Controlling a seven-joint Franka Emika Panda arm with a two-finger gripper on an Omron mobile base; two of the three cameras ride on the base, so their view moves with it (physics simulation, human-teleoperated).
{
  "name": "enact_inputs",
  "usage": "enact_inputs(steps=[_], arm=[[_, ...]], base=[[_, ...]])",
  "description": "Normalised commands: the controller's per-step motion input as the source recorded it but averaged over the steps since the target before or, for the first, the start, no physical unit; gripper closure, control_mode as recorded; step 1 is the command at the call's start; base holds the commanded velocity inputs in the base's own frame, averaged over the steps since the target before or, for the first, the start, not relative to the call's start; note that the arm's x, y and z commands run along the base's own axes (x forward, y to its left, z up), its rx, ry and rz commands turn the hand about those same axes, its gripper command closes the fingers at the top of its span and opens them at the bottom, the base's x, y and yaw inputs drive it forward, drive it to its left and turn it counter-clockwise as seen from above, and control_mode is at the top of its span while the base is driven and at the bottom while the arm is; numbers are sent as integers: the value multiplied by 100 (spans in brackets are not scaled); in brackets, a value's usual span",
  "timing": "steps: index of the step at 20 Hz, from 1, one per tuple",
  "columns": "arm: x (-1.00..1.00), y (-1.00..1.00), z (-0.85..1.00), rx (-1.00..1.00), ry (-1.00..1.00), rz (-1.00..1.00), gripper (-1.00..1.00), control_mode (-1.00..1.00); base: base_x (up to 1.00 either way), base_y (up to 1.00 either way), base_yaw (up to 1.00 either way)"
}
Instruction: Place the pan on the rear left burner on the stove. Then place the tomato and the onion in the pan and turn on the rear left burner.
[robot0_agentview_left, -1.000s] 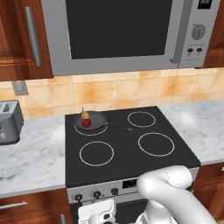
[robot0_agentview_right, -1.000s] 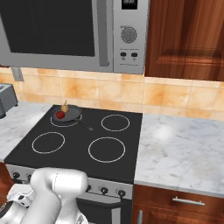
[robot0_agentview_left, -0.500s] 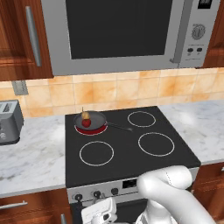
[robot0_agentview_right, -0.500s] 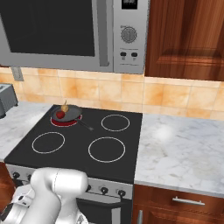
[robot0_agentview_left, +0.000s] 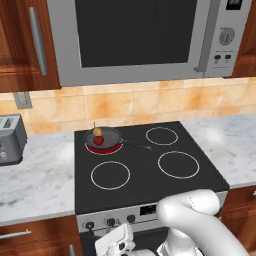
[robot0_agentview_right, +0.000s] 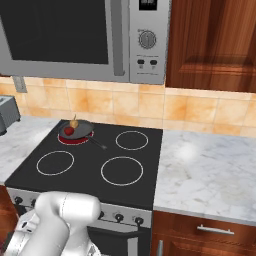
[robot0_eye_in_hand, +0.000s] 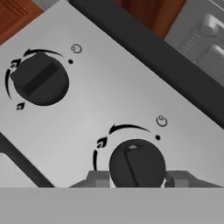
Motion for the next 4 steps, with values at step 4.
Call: enact_inputs(steps=[4], arm=[[18,0,38,-45,-3,0,100,-100]], base=[[0,0,0]])
